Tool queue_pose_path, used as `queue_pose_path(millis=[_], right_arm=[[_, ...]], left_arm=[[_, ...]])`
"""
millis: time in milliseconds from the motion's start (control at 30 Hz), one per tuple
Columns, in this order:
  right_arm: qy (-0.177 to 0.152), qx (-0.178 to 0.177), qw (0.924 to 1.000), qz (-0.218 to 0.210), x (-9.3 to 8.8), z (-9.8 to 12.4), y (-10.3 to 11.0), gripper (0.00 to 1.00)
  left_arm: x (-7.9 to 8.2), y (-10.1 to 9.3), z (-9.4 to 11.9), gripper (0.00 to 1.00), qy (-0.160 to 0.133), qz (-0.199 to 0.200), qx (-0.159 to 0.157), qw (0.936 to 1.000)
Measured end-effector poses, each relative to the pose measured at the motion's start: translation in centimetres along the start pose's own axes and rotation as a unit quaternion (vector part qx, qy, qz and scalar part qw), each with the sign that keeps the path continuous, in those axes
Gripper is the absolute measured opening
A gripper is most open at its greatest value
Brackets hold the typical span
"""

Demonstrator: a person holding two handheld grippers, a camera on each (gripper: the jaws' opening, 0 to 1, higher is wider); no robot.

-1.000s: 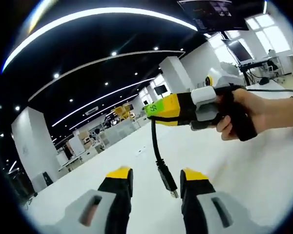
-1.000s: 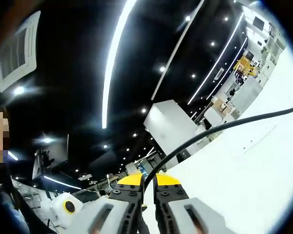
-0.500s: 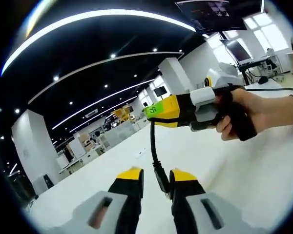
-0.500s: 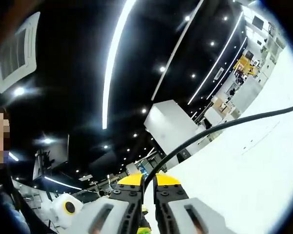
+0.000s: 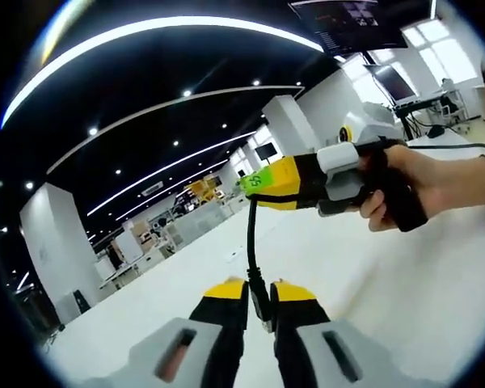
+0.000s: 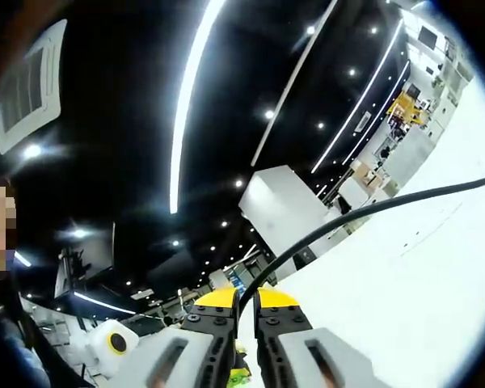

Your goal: Find the data cable on the table. Grasp the USB connector end of the cable and insert it into the USB port on the table

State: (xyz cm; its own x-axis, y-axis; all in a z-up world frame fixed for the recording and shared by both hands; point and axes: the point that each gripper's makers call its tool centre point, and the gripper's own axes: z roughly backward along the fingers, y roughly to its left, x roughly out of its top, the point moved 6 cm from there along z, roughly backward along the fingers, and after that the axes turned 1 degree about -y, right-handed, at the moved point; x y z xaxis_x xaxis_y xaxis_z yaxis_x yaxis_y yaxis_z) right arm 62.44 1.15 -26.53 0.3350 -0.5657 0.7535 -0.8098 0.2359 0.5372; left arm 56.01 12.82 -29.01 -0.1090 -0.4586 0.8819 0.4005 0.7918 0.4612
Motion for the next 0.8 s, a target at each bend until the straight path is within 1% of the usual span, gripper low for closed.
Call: queue_pose_path(millis=[100, 300, 633, 800], right_arm=[[0.000, 0.001, 1.0000, 0.000, 0.0, 0.0, 0.1, 0.09], [0.000, 0.002, 1.0000, 0.000, 0.0, 0.0, 0.2, 0.09], [0.001, 0.002, 1.0000, 0.000, 0.1, -0.1, 0.2, 0.10], [-0.003, 0.002, 1.0000, -0.005, 0.3, -0.1, 0.1, 0.10]], left_arm=[[0.0, 0.3, 0.1, 0.10, 0.000, 0.006, 0.006, 1.0000], [0.1, 0.8, 0.1, 0.09, -0.003, 0.007, 0.015, 0.9999], [0.1, 1.1, 0.2, 0.08, -0.002, 0.008, 0.016, 0.9998], [0.3, 1.2, 0.3, 0.07, -0.010, 0.016, 0.014, 0.9997]])
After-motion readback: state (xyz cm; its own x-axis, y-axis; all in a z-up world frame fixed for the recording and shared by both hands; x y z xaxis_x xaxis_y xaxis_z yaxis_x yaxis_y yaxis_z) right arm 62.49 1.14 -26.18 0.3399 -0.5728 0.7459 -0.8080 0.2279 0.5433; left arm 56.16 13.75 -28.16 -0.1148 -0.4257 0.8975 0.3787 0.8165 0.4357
